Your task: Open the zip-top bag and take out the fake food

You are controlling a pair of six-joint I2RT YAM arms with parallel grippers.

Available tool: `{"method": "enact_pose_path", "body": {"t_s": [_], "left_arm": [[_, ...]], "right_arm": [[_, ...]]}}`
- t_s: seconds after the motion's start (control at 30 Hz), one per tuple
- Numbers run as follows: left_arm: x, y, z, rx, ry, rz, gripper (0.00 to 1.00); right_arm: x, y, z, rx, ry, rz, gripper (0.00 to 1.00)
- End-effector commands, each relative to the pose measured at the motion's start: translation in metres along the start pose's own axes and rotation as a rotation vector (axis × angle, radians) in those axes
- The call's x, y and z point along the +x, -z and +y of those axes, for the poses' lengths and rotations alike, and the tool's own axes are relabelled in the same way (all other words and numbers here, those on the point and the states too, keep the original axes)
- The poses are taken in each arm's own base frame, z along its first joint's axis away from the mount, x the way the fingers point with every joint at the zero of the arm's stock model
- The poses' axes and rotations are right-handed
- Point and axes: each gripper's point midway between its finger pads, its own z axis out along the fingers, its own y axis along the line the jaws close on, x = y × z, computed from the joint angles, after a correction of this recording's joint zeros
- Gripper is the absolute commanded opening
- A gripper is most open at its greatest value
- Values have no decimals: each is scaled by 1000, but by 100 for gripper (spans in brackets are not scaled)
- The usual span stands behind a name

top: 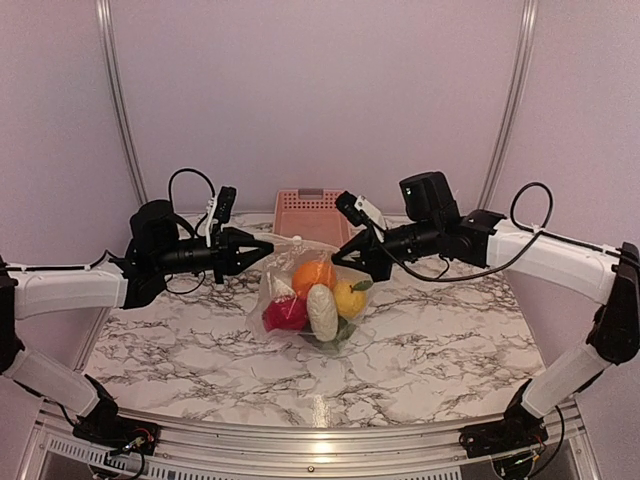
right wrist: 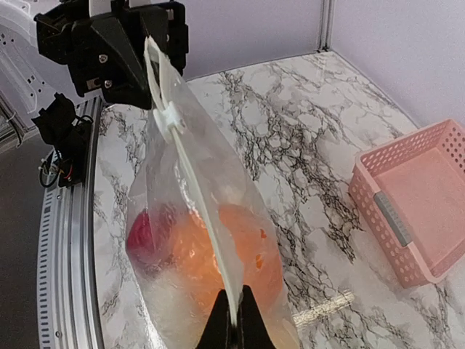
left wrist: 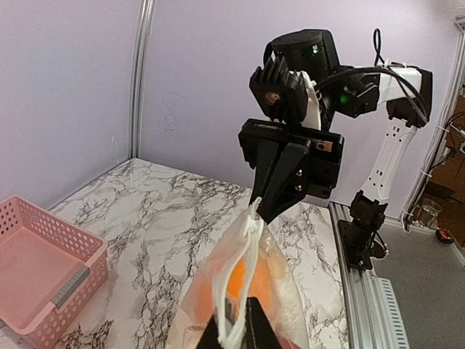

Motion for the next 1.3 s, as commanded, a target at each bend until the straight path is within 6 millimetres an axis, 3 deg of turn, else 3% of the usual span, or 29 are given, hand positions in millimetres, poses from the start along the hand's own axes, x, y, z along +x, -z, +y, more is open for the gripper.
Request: {"method": "enact_pose_path", "body": {"t_s": [0.0,0.07,0.17,0.4,0.63,0.77,0.87,1.0,1.13,1.27], "left_arm": [[-7,10,-2,-43,-54,-32,17],[-2,13,-2,-59,-62,-20,28],[8,19,1,-104,-75,9,45],[41,29,8,-186,-137,76,64],[57,24,1,-156,-188,145,62],[60,23,-9,-116,-217,158,48],[64,22,-17,-93,-225,175,43],[70,22,-22,-76,-226,192,44],[70,25,-30,-60,-238,175,55],[72,26,-27,-81,-249,185,47]], "right_arm": [[-51,15,12,10,130,-42,0],[-46,9,12,0,142,-11,0],[-20,-5,9,-14,126,46,0],[25,-33,17,-19,128,168,0],[31,-36,23,-14,132,202,0],[25,-34,23,-8,137,192,0],[22,-34,22,-4,139,190,0],[18,-33,23,-6,138,184,0],[17,-33,22,-6,139,180,0],[18,-33,26,-21,140,180,0]]}}
